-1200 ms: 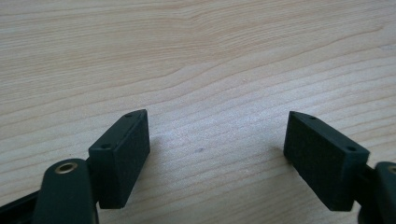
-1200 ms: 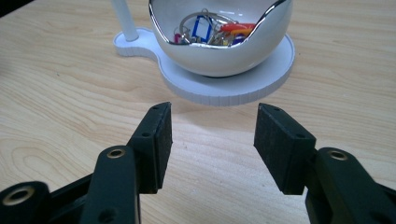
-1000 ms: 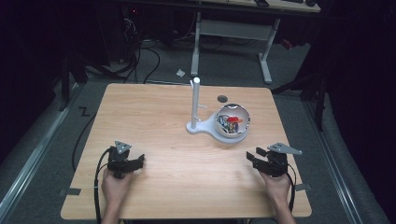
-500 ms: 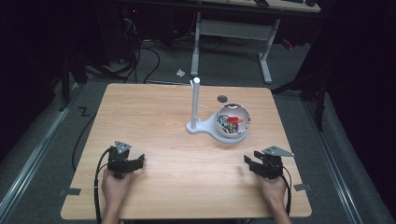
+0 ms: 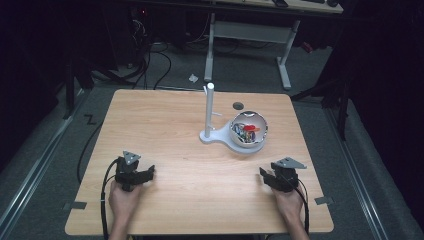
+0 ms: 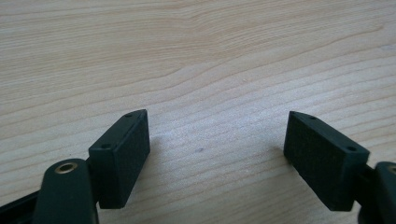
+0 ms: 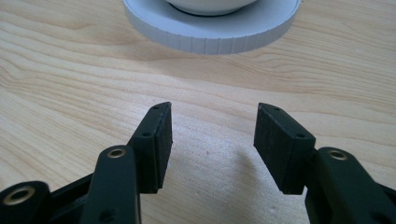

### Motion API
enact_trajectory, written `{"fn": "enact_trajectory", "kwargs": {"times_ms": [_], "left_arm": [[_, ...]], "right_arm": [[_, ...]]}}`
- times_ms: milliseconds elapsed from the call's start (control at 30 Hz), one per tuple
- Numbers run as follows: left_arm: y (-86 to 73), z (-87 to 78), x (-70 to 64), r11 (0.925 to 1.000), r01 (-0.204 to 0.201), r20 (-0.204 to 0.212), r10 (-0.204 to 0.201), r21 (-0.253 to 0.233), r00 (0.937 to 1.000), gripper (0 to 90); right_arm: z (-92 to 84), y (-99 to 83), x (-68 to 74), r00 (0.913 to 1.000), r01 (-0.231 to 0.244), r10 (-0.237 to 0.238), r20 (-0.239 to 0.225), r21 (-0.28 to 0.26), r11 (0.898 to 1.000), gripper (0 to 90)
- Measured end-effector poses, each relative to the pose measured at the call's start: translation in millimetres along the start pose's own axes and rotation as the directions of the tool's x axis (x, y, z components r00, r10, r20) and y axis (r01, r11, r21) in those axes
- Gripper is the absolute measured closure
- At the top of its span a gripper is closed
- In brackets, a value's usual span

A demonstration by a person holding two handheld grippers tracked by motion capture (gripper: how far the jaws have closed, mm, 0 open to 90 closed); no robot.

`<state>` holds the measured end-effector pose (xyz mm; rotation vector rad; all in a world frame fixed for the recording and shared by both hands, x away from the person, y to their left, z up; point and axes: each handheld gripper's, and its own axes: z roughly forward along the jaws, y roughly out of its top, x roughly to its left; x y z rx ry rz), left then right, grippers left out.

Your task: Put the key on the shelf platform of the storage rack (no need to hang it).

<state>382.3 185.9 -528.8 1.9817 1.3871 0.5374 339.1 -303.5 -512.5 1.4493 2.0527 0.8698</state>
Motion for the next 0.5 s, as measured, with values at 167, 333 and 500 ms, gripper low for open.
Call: {"fn": "enact_trajectory", "kwargs": {"times_ms": [167,333,500], "left_arm": [[0.0,0.0,0.0,1.0,0.0,0.0,0.0,0.0,1.0,23.0],[-0.1,-0.1,0.1,1.0,0.0,0.001,0.0,0.0,1.0,23.0],[-0.1,-0.1,0.1,1.0,0.001,0.0,-0.001,0.0,1.0,23.2]], "right_arm": [[5.9,-1.5,1.8,0.9997,0.019,-0.019,0.017,0.034,0.999,45.3],[6.9,-1.2,-3.5,0.9997,-0.021,0.021,-0.012,0.039,0.999,43.7],[7.2,-1.1,-2.6,0.9999,-0.011,0.011,-0.005,0.04,0.999,43.2]]}}
